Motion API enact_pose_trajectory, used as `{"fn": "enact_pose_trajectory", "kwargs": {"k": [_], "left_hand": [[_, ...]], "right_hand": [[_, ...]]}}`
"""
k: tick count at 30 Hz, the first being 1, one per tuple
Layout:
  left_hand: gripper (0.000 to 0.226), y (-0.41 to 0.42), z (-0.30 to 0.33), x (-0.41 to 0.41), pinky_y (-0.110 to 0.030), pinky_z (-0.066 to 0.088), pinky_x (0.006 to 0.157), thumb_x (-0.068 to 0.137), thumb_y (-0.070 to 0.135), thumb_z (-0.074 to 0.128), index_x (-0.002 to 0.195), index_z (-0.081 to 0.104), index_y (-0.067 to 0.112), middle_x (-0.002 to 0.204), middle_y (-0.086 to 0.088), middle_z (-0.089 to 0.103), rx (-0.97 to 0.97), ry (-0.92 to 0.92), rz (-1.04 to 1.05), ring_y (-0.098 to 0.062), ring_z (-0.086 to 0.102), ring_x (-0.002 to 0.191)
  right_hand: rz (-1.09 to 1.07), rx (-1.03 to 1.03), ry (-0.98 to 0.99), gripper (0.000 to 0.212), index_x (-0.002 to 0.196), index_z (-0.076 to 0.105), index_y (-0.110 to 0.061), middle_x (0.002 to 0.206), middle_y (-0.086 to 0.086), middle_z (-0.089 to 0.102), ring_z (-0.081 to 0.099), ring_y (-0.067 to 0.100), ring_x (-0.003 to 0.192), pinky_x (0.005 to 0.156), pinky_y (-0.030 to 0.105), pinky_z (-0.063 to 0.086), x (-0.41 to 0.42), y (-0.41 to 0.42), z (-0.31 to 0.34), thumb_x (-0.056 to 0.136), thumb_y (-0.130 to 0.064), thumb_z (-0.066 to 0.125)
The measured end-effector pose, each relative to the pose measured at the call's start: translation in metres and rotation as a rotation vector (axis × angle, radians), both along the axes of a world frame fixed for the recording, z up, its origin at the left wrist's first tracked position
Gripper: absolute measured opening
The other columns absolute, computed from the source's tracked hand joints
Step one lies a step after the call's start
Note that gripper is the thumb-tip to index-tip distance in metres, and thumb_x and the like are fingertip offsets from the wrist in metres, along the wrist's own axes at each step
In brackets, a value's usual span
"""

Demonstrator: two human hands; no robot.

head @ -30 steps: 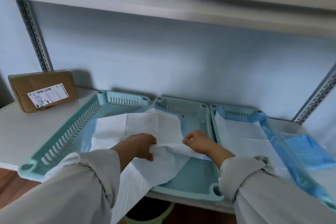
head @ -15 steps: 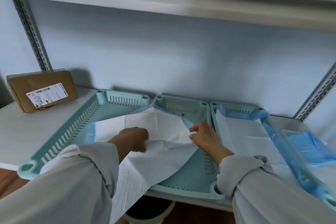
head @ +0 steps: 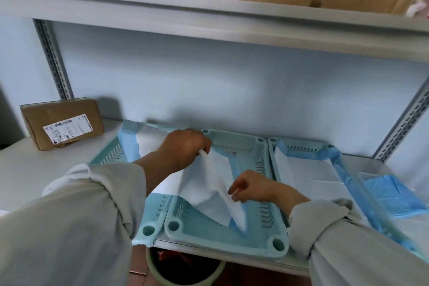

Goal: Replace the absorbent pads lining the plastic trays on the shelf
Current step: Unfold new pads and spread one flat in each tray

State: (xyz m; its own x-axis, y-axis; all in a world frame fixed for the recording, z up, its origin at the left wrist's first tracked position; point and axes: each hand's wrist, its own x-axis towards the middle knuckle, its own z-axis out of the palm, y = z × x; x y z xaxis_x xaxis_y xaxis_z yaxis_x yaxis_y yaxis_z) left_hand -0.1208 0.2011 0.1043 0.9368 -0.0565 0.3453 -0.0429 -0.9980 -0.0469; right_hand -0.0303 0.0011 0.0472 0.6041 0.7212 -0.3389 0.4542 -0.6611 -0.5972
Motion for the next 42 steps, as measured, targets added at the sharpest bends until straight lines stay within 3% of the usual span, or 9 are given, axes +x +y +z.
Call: {"fn": "enact_pose_trajectory", "kwargs": {"k": [4,9,15,21,25,27,30,34,42], "left_hand": [[0.024,0.001,0.010,-0.001,-0.023,0.039,0.075,0.089,0.015,0.050,0.102,0.065,0.028,0.107,0.007,0.063,-0.062,0.002,0.027,-0.015,0.055,0.106],[0.028,-0.003,0.017,-0.003,-0.025,0.041,0.087,0.091,0.029,0.055,0.118,0.058,0.030,0.123,0.008,0.058,-0.009,0.170,0.128,-0.015,0.053,0.117],[0.027,0.026,0.003,-0.003,-0.031,0.047,0.085,0.096,0.027,0.049,0.122,0.055,0.021,0.122,0.001,0.060,0.285,0.445,0.495,-0.021,0.059,0.114],[0.035,0.009,0.060,0.034,-0.028,0.041,0.070,0.091,0.004,0.046,0.115,0.062,0.023,0.110,-0.004,0.065,-0.023,-0.239,0.476,-0.027,0.062,0.104],[0.054,0.002,0.062,0.026,-0.029,0.038,0.104,0.093,-0.002,0.040,0.141,0.046,0.022,0.148,0.002,0.042,-0.183,-0.452,0.233,-0.015,0.034,0.140],[0.058,0.002,0.040,0.017,-0.030,0.033,0.110,0.089,-0.006,0.041,0.140,0.047,0.022,0.149,0.001,0.039,-0.168,-0.384,0.171,-0.018,0.033,0.141],[0.057,0.000,-0.011,0.001,-0.034,0.032,0.111,0.089,-0.003,0.041,0.139,0.047,0.022,0.147,-0.006,0.043,-0.033,-0.026,0.151,-0.024,0.037,0.139],[0.053,-0.014,-0.064,-0.012,-0.038,0.030,0.111,0.096,0.019,0.042,0.146,0.029,0.029,0.151,-0.003,0.033,0.146,0.591,0.275,-0.022,0.032,0.139],[0.068,-0.054,-0.066,-0.008,-0.036,0.030,0.112,0.089,0.029,0.062,0.148,0.027,0.029,0.151,0.001,0.032,-0.081,0.716,0.134,-0.020,0.033,0.139]], "right_hand": [[-0.020,0.036,0.151,0.099,0.150,0.023,-0.026,0.151,-0.004,0.033,0.033,0.017,0.140,0.114,0.036,0.028,-0.008,-0.006,0.002,0.070,-0.060,0.071],[-0.139,-0.096,-0.397,0.023,0.105,0.060,-0.011,0.107,0.011,0.062,0.060,0.029,0.106,0.076,0.027,0.039,-0.001,-0.001,-0.003,0.090,-0.028,0.058],[-0.152,-0.448,-0.599,0.031,0.120,0.051,-0.012,0.122,0.008,0.058,0.057,0.027,0.111,0.085,0.033,0.043,0.014,-0.020,0.018,0.097,-0.032,0.046],[-0.628,0.122,-0.971,0.064,0.152,0.019,-0.023,0.143,0.010,0.046,0.059,0.030,0.111,0.079,0.034,0.048,0.033,-0.023,0.073,0.094,-0.002,0.037],[-0.579,0.153,-1.096,0.094,0.152,-0.004,-0.028,0.161,0.008,0.004,0.032,0.028,0.140,0.062,0.030,0.049,0.031,-0.035,0.062,0.083,0.014,0.043],[-0.506,0.066,-1.128,0.097,0.152,-0.001,-0.025,0.160,0.014,0.006,0.017,0.031,0.146,0.084,0.039,0.053,0.023,-0.042,0.045,0.079,0.014,0.050],[-0.320,-0.249,-0.899,0.088,0.153,-0.003,-0.023,0.160,0.013,-0.001,0.002,0.027,0.148,0.117,0.046,0.020,-0.003,-0.050,0.018,0.087,0.006,0.047],[-0.120,-0.459,-0.616,0.065,0.148,0.021,-0.014,0.145,0.015,0.033,0.033,0.032,0.133,0.101,0.042,0.039,-0.040,-0.050,-0.023,0.090,-0.004,0.048],[-0.125,-0.423,-0.656,0.028,0.117,0.055,-0.003,0.120,0.015,0.059,0.057,0.031,0.110,0.087,0.034,0.045,-0.072,-0.028,-0.021,0.091,-0.001,0.045]]}}
